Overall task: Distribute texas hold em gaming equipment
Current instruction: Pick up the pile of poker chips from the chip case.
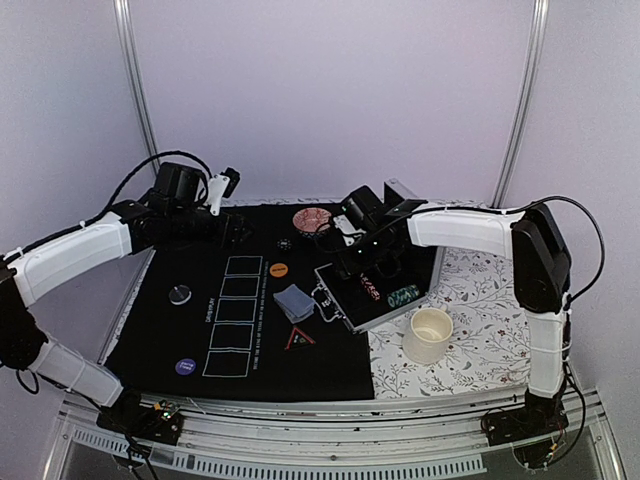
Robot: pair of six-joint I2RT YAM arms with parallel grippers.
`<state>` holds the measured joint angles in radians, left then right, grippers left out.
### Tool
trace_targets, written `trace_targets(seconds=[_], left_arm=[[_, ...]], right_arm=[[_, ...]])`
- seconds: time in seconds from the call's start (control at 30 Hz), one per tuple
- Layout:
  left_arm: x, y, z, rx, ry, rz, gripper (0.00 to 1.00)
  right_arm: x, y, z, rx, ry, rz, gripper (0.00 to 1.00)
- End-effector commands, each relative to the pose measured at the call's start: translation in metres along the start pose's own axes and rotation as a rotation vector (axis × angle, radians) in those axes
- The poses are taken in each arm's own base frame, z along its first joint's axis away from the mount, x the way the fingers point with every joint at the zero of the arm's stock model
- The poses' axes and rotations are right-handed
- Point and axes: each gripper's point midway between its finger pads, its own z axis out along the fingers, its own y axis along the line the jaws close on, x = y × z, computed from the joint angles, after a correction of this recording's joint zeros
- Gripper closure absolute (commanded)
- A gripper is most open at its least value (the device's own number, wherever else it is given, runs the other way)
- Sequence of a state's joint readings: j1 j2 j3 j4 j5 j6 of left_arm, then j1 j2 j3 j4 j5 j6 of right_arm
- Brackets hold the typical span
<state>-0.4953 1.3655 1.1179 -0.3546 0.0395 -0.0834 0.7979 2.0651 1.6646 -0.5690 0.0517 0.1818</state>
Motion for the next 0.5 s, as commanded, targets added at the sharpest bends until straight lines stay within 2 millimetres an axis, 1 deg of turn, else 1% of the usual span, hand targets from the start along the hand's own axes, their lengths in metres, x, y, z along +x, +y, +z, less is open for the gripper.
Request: trace_targets(seconds=[0.0,0.13,0.2,0.3,0.47], left_arm=[[0.005,-0.002,0.000,0.018,-0.001,0.000,0.20],[0.000,-0.005,-0.001,0.034,-0.020,0.015,0.20],[-0.001,-0.007,-0.001,0.048,-0.025,0.021,0.20],[0.001,-0.008,0.001,0.056,-0.023,0.026,0.20],[0.006,-0.008,0.004,0.057,-0.009,0.032,0.20]], right_arm=[[-0.015,-0.003,0.016,0.036,-0.022,-0.010,0.41],[-0.016,-0.007,0.031,0.066,-0.009,-0.012,0.41],[-0.016,-0.006,0.038,0.065,-0.001,-0.013,0.44],[-0.016,-0.003,0.045,0.051,0.003,-0.014,0.46],[-0.016,-0.012,0.053,0.104,0.015,-0.017,0.46]])
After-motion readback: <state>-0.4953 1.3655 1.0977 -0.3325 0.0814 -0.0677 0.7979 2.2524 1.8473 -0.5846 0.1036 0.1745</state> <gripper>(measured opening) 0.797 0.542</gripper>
